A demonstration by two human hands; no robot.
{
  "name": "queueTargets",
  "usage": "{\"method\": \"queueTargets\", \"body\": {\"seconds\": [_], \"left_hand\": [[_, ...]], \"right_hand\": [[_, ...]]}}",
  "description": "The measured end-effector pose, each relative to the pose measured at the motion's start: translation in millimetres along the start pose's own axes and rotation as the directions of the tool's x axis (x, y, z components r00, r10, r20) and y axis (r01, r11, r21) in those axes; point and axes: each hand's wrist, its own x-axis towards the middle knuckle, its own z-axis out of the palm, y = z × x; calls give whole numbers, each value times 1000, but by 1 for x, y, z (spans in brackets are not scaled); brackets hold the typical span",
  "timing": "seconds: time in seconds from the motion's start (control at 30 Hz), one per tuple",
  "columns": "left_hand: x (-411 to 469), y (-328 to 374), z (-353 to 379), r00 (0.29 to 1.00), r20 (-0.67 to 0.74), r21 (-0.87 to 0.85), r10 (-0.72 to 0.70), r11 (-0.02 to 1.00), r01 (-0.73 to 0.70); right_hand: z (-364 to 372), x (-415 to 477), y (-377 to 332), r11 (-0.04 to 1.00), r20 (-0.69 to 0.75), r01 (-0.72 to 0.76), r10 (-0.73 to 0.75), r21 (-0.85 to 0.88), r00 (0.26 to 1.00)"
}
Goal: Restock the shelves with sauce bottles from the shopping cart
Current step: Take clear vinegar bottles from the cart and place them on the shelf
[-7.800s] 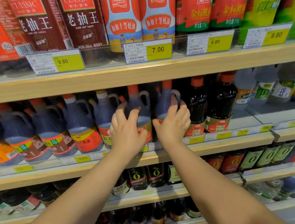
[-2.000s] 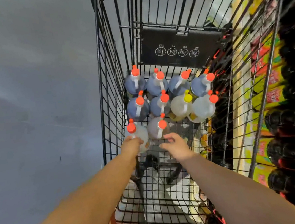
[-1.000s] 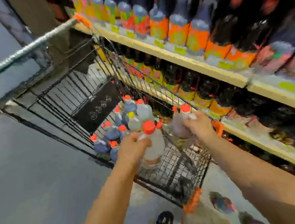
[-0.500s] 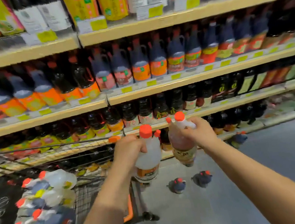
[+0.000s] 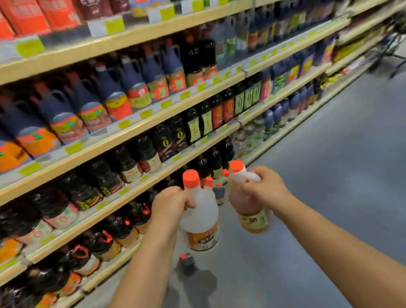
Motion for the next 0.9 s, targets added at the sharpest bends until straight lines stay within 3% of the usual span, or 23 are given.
{"method": "queueTargets", "body": {"seconds": [0.13, 0.57, 0.9], "left_hand": [[32, 18, 47, 999, 45, 21, -4, 1000, 3], [203, 96, 169, 989, 142, 89, -31, 996, 18], [305, 163, 268, 989, 145, 121, 0, 993, -18]], "right_hand": [[-36, 36, 20, 996, -79, -42, 47, 73, 996], [-106, 221, 33, 986, -118, -126, 138, 110, 983], [-184, 362, 35, 997, -174, -67, 74, 45, 982]]}}
